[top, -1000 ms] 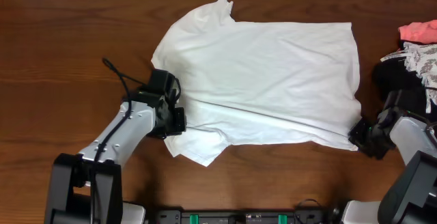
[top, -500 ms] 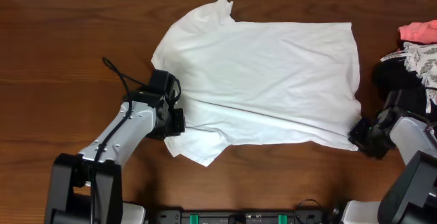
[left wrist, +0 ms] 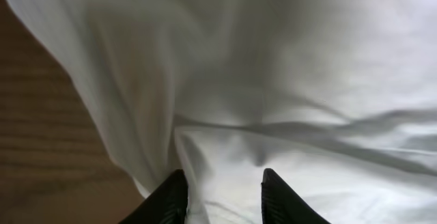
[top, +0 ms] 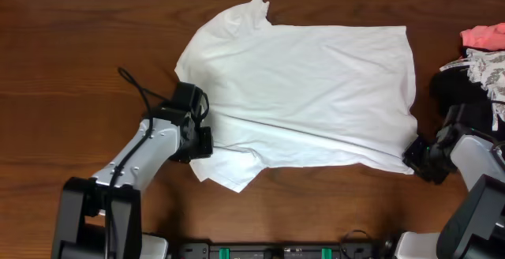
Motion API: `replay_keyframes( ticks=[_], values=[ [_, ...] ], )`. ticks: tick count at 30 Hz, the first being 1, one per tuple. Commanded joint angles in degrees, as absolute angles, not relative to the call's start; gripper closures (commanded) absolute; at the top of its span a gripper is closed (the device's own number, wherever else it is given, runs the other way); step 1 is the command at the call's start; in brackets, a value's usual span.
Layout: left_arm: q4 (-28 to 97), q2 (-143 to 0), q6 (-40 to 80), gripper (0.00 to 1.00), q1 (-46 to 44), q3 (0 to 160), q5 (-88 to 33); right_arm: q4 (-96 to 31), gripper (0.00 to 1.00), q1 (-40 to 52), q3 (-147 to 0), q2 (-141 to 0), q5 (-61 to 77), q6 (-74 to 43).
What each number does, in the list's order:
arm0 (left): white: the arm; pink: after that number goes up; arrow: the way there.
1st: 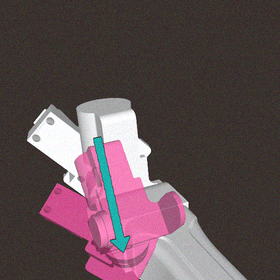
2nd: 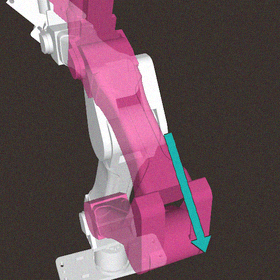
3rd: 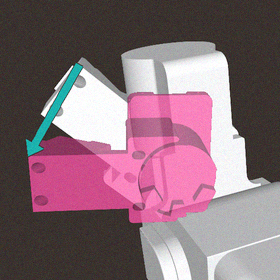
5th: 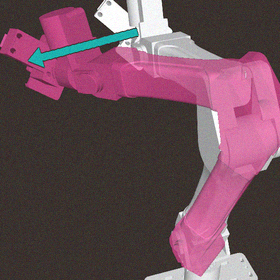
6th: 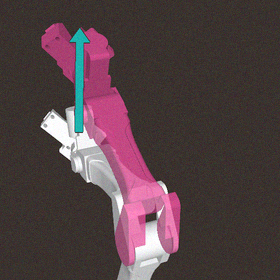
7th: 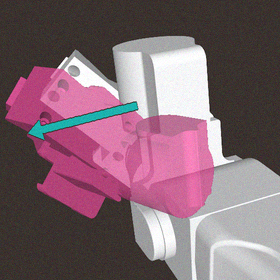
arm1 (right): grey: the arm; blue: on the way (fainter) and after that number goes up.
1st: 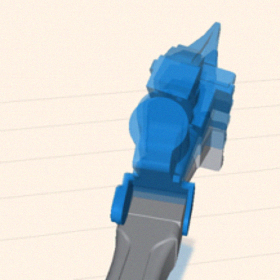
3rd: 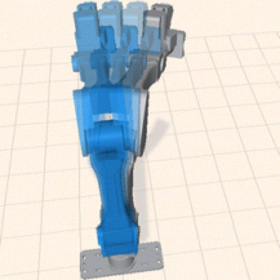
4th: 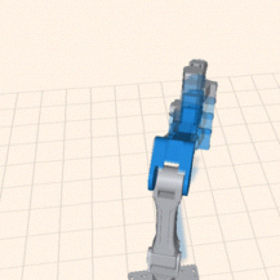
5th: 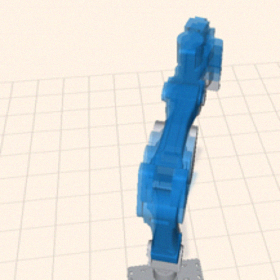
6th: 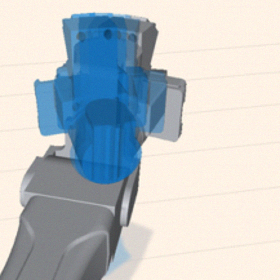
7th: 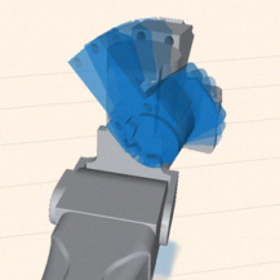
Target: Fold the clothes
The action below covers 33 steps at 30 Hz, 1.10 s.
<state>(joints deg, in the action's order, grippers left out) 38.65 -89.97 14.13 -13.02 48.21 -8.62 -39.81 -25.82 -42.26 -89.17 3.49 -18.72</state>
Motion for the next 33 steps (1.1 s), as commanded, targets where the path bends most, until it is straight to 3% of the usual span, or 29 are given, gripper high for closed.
replay_keyframes(
  ticks=[1, 10, 20, 21, 23, 33],
  values=[
    [38.7, -90.67, 14.22, 0.64, -13.17, 47.09, -7.88, -39.81, 0.73, -26.2, -41.78, -88.84, 3.29, -18.15],
    [39.57, -90.67, 14.2, 0.75, -13.17, 47.09, -7.88, -40.01, 0.99, -26.2, -41.78, -88.84, 3.29, -18.15],
    [39.72, -90.67, 14.2, 0.81, -13.15, 47.09, -7.86, -39.94, 0.99, -26.2, -41.78, -88.84, 3.29, -18.15],
    [39.55, -90.67, 14.17, 0.9, -13.15, 47.09, -7.57, -39.9, 0.99, -26.2, -41.78, -88.84, 3.29, -18.15],
    [39.42, -90.67, 14.2, 0.94, -13.17, 47.09, -6.07, -39.81, 0.99, -26.2, -41.78, -88.84, 3.31, -18.17],
    [40.05, -90.54, 14.24, 0.94, -13.15, 48.4, -5.37, -41.34, 0.99, -26.2, -42.85, -88.71, 3.51, -18.17]
  ],
)
